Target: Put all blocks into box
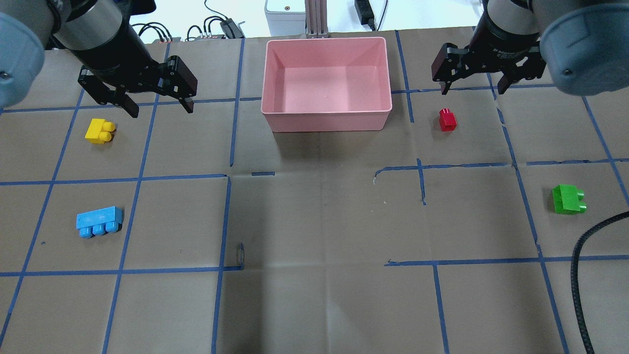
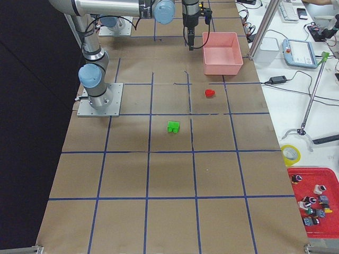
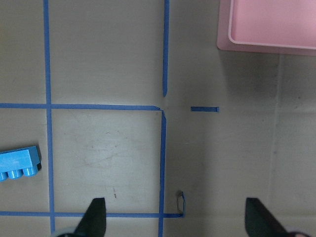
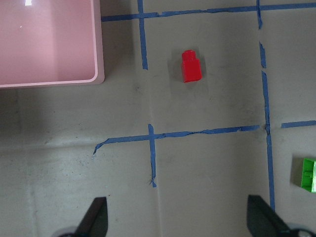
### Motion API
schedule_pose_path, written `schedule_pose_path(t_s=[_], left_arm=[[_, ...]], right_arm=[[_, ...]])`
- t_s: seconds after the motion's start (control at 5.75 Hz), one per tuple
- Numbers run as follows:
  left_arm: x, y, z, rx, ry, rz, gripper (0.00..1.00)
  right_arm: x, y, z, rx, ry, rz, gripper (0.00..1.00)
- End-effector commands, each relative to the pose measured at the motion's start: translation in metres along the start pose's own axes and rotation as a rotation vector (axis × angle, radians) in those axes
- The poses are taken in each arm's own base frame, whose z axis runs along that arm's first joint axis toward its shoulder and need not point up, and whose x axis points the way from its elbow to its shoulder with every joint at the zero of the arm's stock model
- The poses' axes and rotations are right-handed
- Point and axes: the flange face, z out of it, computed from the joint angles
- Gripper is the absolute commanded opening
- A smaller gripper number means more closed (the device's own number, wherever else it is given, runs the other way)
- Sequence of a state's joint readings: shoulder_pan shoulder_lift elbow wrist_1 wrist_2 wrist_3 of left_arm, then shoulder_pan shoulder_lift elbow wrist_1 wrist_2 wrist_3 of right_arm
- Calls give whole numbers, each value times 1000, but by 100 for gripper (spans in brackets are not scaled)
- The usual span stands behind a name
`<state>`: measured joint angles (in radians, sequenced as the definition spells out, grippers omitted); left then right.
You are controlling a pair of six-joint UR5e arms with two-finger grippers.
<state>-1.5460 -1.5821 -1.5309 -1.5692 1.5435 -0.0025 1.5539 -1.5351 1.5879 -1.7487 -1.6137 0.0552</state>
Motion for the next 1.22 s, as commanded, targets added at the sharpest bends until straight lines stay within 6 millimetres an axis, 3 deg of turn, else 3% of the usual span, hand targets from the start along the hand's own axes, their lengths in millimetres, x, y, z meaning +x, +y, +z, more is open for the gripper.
schedule_pose_path(t_s=[0.0,0.7,0.87,1.04], left_arm=[[0,2,-3,7,0,0,99],[-6,2,-4,5,-14,4,99],[-16,5,-9,7,-16,-17,99],[-56,1,-12,6,-14,-91,99]], right_arm=[[-1,0,0,-2,-12,0,100],[-1,2,-3,0,-14,0,100],[-1,2,0,-9,-12,0,100],[-1,4,-5,-2,-12,0,100]])
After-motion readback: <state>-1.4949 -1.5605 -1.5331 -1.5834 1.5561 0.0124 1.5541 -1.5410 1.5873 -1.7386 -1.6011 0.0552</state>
